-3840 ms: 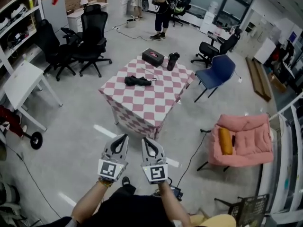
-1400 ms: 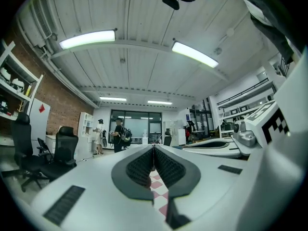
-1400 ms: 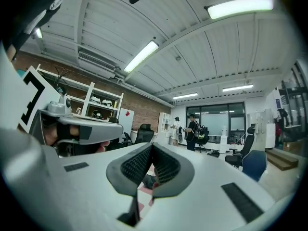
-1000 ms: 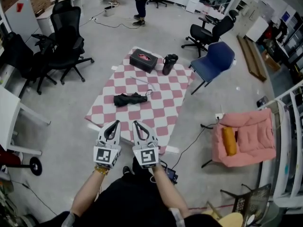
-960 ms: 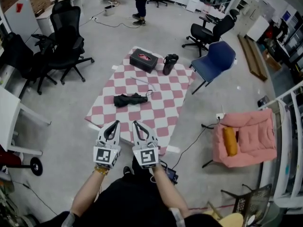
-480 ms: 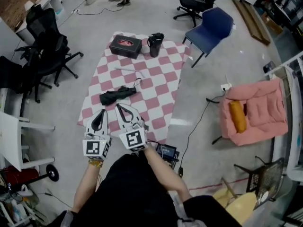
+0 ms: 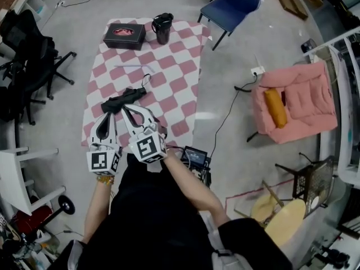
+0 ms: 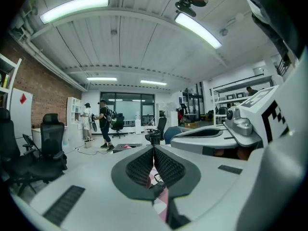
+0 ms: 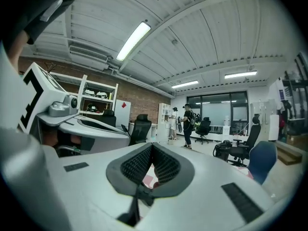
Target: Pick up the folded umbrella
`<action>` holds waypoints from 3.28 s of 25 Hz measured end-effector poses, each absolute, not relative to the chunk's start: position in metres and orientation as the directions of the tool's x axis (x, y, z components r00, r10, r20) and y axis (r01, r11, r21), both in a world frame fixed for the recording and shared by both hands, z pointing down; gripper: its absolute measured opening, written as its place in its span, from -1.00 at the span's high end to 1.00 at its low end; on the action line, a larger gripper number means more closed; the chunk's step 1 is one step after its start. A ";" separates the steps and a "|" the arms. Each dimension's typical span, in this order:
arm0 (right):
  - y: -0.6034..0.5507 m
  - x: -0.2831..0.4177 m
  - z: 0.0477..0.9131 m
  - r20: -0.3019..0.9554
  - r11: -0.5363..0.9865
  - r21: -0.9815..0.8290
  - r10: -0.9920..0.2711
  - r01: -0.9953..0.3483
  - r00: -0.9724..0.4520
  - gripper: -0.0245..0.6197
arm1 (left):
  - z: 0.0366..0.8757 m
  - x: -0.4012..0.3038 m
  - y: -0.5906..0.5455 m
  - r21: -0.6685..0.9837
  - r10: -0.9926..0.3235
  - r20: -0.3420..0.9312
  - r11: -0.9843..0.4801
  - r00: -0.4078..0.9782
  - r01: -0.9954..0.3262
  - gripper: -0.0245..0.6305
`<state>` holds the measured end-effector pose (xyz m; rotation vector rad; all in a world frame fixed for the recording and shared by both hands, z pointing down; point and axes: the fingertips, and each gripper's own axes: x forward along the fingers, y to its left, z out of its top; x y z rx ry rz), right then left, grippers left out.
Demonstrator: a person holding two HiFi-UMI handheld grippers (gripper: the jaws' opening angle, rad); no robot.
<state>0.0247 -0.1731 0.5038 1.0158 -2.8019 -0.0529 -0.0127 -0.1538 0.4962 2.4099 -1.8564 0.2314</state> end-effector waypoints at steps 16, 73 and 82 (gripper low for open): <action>-0.242 -0.043 0.566 0.388 0.782 0.408 -0.615 -0.470 -0.686 0.90 | 0.504 -0.088 -0.185 0.094 -0.912 0.150 -0.370 0.381 -0.924 0.88; -0.265 -0.005 0.798 0.996 0.973 0.067 -0.053 0.222 -0.069 0.17 | 0.526 -0.180 -0.202 0.120 -0.915 0.184 -0.342 0.360 -0.932 0.88; -0.263 -0.004 0.799 0.996 0.984 0.060 -0.050 0.166 -0.068 0.26 | 0.530 -0.174 -0.208 0.124 -0.903 0.173 -0.375 0.392 -0.919 0.88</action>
